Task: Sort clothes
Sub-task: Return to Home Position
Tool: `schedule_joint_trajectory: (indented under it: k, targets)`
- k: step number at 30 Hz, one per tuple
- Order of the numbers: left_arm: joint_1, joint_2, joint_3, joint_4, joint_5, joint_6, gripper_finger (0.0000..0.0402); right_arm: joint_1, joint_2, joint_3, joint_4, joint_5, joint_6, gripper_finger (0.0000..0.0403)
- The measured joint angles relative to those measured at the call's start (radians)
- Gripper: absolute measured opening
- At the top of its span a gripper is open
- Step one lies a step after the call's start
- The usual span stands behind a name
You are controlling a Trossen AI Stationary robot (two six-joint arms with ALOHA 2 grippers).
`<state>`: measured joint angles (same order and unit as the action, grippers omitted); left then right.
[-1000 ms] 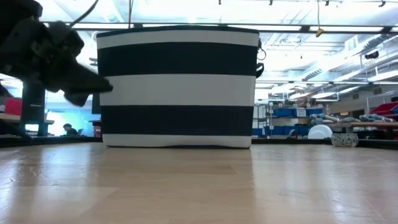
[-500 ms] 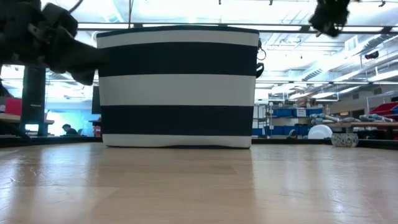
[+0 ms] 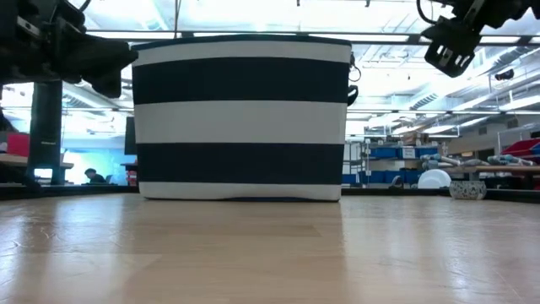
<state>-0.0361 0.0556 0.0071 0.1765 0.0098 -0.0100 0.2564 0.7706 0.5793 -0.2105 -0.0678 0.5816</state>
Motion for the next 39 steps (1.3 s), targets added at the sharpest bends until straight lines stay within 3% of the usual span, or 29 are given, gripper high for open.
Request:
schedule_joint_trajectory:
  k: [4,9,21,39]
  targets:
    - [0.077,-0.055,0.0,0.002,0.074,0.001,0.0103,0.012,0.0,0.0,0.026,-0.001,-0.005,0.0187]
    - [0.123,-0.056,0.0,0.027,0.082,-0.002,0.0104,0.022,0.0,0.0,0.057,-0.001,-0.014,0.0186]
    - [0.121,-0.055,0.0,-0.104,0.014,-0.041,0.0104,0.038,0.006,0.0,0.06,0.019,-0.017,0.0187]
    - [0.12,-0.051,-0.001,-0.162,0.015,-0.055,0.0104,0.038,0.006,0.0,0.06,0.027,-0.062,0.0186]
